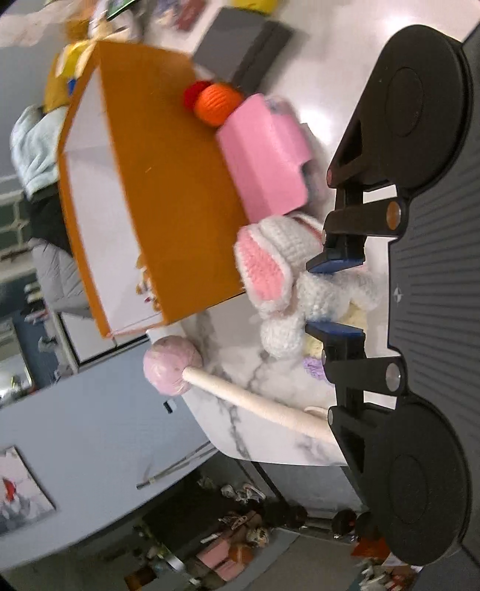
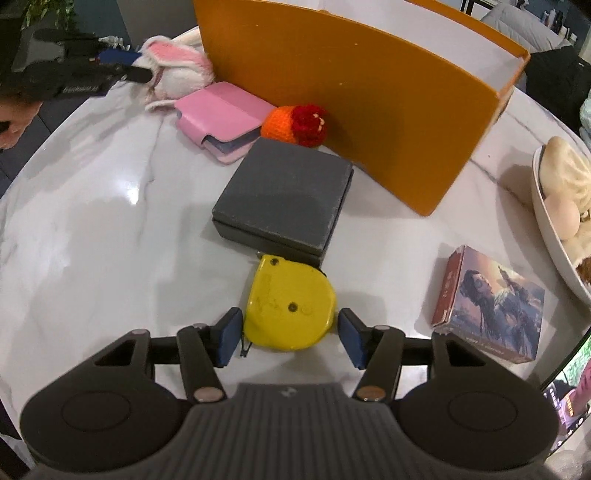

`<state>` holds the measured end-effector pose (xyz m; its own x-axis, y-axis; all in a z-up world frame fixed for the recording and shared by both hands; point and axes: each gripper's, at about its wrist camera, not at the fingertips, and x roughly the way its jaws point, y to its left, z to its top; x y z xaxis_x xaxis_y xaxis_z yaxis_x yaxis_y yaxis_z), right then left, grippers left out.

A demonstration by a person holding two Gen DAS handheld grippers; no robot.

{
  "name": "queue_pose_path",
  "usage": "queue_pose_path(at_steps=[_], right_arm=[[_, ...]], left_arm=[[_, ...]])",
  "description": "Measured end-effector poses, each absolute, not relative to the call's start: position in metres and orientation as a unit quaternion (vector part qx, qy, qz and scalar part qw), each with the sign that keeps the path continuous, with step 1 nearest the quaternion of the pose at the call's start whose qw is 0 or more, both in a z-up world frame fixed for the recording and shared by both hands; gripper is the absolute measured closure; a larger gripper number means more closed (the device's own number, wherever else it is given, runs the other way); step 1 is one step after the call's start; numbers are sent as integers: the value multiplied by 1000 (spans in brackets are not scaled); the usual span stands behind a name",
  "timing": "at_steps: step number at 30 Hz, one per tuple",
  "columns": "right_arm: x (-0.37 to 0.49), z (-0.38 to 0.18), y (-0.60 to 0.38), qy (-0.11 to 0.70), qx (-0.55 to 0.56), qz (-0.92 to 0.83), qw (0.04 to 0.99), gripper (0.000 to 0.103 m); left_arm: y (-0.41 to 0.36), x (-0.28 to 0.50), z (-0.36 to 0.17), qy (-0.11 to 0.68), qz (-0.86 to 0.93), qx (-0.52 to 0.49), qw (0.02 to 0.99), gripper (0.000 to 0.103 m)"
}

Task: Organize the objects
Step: 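Grasp the knitted bunny with the left gripper while the right gripper grasps the yellow tape measure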

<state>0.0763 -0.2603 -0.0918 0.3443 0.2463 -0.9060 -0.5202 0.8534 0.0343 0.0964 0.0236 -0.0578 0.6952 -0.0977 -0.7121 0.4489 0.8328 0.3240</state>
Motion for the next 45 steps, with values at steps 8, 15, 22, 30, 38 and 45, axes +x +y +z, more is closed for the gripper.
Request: queue_pose_path(at_steps=[8, 15, 22, 30, 38, 45], right_arm=[[70, -90, -265, 529, -127, 233, 806, 47], [62, -84, -270, 526, -136, 219, 811, 39], [62, -76, -269, 510, -140, 208, 823, 33], [64, -75, -270, 508, -119, 221, 824, 32], [71, -85, -277, 521, -108, 223, 817, 32], [76, -88, -275, 525, -102, 229, 814, 32]], left_arm=[[45, 68, -44, 442, -217, 211, 844, 71], [48, 32, -20, 454, -286, 281, 796, 40], [24, 18, -24, 375, -306, 384, 786, 28], [1, -5, -58, 259, -408, 574, 662, 27], [2, 58, -60, 319, -430, 537, 652, 20], [-9, 71, -93, 415, -395, 540, 617, 16]])
